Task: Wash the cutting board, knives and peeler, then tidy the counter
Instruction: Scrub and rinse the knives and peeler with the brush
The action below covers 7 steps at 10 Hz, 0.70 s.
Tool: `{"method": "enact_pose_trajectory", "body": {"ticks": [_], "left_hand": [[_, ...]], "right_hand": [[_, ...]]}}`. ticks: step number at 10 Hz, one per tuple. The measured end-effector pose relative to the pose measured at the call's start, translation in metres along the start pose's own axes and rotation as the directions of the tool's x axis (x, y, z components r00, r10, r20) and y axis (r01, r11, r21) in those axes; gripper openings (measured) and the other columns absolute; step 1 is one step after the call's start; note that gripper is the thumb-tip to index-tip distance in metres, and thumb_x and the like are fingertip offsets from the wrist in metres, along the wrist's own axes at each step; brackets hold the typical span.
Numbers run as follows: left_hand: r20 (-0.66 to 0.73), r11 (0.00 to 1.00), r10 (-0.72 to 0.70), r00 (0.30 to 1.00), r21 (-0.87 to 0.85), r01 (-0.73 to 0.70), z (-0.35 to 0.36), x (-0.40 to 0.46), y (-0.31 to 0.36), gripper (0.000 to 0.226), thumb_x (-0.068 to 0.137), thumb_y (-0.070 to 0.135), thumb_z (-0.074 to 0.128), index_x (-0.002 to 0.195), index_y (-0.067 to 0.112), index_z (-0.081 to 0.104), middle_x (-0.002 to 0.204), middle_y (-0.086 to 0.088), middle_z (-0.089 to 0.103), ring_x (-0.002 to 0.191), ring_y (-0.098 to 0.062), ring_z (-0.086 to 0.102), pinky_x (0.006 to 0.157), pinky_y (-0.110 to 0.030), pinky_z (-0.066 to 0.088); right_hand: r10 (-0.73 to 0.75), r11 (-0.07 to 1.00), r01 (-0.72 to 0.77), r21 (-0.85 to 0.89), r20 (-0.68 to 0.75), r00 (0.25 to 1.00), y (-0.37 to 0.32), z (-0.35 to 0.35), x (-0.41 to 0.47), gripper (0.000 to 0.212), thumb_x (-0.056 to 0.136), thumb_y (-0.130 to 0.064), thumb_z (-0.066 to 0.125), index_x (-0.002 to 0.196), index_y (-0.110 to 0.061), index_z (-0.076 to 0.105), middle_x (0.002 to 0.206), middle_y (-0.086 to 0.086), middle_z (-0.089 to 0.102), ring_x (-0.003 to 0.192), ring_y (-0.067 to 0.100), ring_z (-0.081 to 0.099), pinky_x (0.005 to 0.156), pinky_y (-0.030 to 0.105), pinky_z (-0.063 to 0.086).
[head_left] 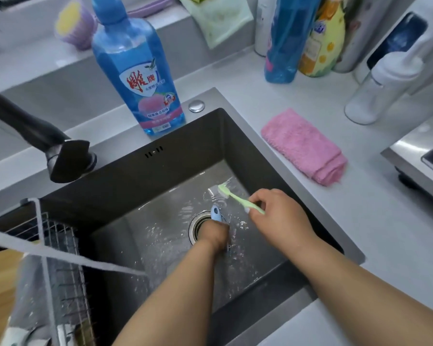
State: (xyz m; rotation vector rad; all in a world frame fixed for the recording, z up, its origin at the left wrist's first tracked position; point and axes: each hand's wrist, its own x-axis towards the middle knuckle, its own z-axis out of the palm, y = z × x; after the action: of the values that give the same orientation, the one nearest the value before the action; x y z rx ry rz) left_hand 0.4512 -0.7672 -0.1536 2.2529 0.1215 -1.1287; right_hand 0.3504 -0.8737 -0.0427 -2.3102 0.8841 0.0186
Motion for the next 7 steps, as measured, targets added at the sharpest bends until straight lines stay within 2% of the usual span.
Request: {"method": "enact_pose_trajectory", "body": {"ticks": [1, 2, 3, 4, 5, 6, 7], "left_hand": [[-0.047, 0.969, -0.025, 0.999, -0.246, 0.012, -0.013, -0.004, -0.004, 0.025, 0.092, 0.004, 0.054, 0.111, 0.003, 0.069, 0.117, -0.018, 0.067, 0.085, -0.022, 0.061, 0.085, -0.033, 0.054], [-0.109, 0.872, -0.100, 0.989, -0.488, 0.034, -0.018, -0.015, -0.012, 0.024, 0.087, -0.005, 0.057, 0.080, 0.014, 0.070, 0.100, -0.016, 0.070, 0.070, -0.020, 0.062, 0.066, -0.029, 0.054], [-0.039, 0.743, -0.203, 0.978, -0.657, 0.128, -0.026, -0.043, -0.018, 0.024, 0.080, -0.012, 0.065, 0.088, 0.010, 0.059, 0.092, -0.020, 0.066, 0.064, -0.029, 0.063, 0.048, -0.028, 0.053], [0.020, 0.700, -0.243, 0.970, -0.688, 0.190, -0.036, -0.074, -0.029, 0.022, 0.078, -0.014, 0.065, 0.096, -0.005, 0.058, 0.088, -0.026, 0.067, 0.039, -0.022, 0.058, 0.034, -0.019, 0.041], [0.088, 0.595, -0.237, 0.968, -0.774, 0.216, -0.049, -0.101, -0.043, 0.010, 0.085, -0.012, 0.056, 0.087, -0.003, 0.055, 0.071, -0.020, 0.066, 0.045, -0.023, 0.059, 0.042, -0.024, 0.049], [0.109, 0.454, -0.235, 0.966, -0.866, 0.209, -0.072, -0.121, -0.060, 0.007, 0.092, -0.009, 0.051, 0.094, -0.003, 0.053, 0.073, -0.019, 0.063, 0.061, -0.026, 0.062, 0.044, -0.030, 0.055], [0.105, 0.308, -0.244, 0.964, -0.934, 0.179, -0.098, -0.137, -0.074, 0.007, 0.098, -0.003, 0.046, 0.102, -0.001, 0.051, 0.084, -0.022, 0.062, 0.061, -0.028, 0.066, 0.047, -0.038, 0.057]], "right_hand": [[-0.005, 1.000, 0.005, 0.001, 0.014, 1.000, -0.005, -0.001, -0.003, 0.013, 0.089, -0.036, 0.059, 0.099, -0.029, 0.062, 0.088, -0.007, 0.050, 0.069, 0.013, 0.053, 0.057, 0.028, 0.040], [-0.006, 1.000, 0.006, 0.003, 0.026, 1.000, -0.009, 0.000, -0.007, 0.012, 0.089, -0.035, 0.060, 0.099, -0.029, 0.062, 0.090, -0.006, 0.052, 0.072, 0.014, 0.055, 0.061, 0.029, 0.042], [-0.020, 1.000, 0.020, -0.001, 0.048, 0.999, -0.014, 0.000, -0.016, 0.009, 0.089, -0.033, 0.060, 0.097, -0.029, 0.062, 0.089, -0.007, 0.051, 0.070, 0.013, 0.055, 0.058, 0.028, 0.042], [-0.031, 1.000, 0.031, 0.005, 0.063, 0.998, -0.019, -0.002, -0.029, 0.006, 0.089, -0.034, 0.061, 0.095, -0.031, 0.060, 0.088, -0.008, 0.052, 0.071, 0.012, 0.055, 0.060, 0.029, 0.043], [-0.041, 0.999, 0.041, 0.003, 0.072, 0.997, -0.023, -0.005, -0.042, 0.006, 0.088, -0.034, 0.062, 0.093, -0.032, 0.062, 0.089, -0.007, 0.054, 0.075, 0.013, 0.056, 0.064, 0.031, 0.046], [-0.093, 0.996, 0.091, 0.019, 0.088, 0.992, -0.033, -0.006, -0.059, 0.007, 0.088, -0.034, 0.063, 0.095, -0.032, 0.064, 0.086, -0.009, 0.053, 0.075, 0.011, 0.054, 0.064, 0.029, 0.042], [-0.158, 0.987, 0.153, 0.057, 0.099, 0.983, -0.043, -0.003, -0.077, 0.011, 0.086, -0.034, 0.065, 0.097, -0.031, 0.067, 0.080, -0.010, 0.052, 0.071, 0.006, 0.051, 0.059, 0.022, 0.037]]}}
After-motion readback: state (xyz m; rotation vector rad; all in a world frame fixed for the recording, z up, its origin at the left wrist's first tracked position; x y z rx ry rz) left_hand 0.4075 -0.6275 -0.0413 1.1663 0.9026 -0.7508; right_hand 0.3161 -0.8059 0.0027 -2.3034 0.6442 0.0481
